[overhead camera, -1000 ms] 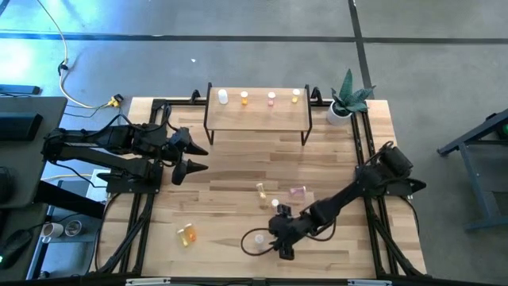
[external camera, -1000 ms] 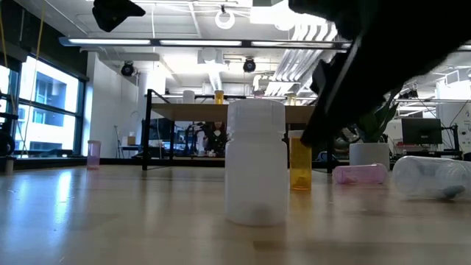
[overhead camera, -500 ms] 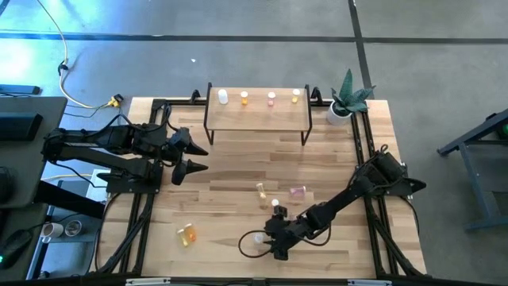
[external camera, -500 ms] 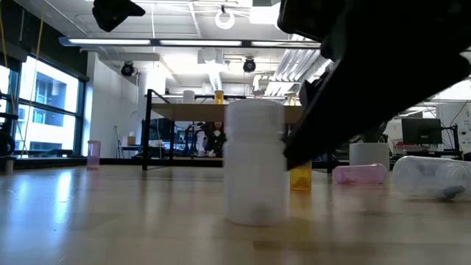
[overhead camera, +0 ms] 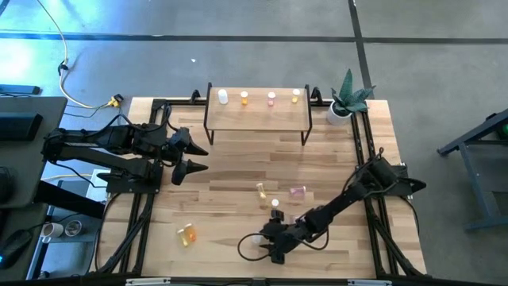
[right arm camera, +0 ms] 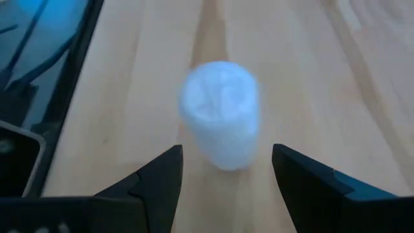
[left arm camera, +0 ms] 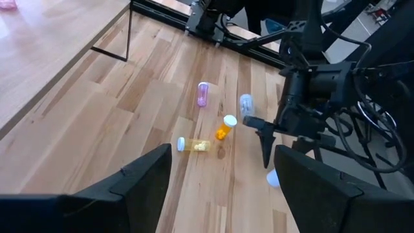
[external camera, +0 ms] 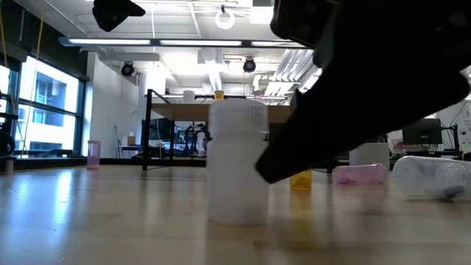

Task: Pick and place medicine bottles onto shelf by color
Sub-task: Put the bottom transparent pill bottle aligned with the other transparent pill bottle on the shelf

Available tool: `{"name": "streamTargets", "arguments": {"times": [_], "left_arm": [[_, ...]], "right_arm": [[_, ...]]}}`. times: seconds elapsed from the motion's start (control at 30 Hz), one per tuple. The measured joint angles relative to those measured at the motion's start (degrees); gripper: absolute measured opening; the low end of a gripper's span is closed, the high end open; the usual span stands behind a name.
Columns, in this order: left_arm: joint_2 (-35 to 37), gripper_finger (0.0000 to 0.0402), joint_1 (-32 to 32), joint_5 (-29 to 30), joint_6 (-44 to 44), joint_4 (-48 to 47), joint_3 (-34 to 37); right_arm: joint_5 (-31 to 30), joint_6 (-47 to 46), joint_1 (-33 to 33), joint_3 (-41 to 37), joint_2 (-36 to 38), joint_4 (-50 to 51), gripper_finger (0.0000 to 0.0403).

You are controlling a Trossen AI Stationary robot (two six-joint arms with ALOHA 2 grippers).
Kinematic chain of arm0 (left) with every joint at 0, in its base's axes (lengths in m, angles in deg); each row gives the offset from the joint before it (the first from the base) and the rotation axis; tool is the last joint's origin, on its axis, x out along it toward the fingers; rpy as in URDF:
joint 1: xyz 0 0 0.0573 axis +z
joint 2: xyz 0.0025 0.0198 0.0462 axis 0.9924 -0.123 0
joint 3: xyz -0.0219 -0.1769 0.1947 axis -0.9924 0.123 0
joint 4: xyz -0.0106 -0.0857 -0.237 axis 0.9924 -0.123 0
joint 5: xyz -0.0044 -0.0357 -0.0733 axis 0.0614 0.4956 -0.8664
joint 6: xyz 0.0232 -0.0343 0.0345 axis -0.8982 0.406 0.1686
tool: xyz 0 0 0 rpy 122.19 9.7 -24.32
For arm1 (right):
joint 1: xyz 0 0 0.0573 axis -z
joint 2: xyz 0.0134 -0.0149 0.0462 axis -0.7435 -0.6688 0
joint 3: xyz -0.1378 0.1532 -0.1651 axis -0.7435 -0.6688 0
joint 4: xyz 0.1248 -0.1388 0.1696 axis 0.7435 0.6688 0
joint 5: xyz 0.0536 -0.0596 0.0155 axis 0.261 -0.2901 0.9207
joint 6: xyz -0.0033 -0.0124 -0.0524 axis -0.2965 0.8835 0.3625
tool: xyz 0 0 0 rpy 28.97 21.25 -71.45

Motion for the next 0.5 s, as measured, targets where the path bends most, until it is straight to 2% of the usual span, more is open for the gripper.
{"name": "streamTargets", "arguments": {"times": [0.5], "left_arm": [[0.0,0.0262,0.0,0.0,-0.4,-1.1,0.0]], "right_arm": [[0.3,1.4,0.7,0.0,-3.1,-7.0,0.0229]]}}
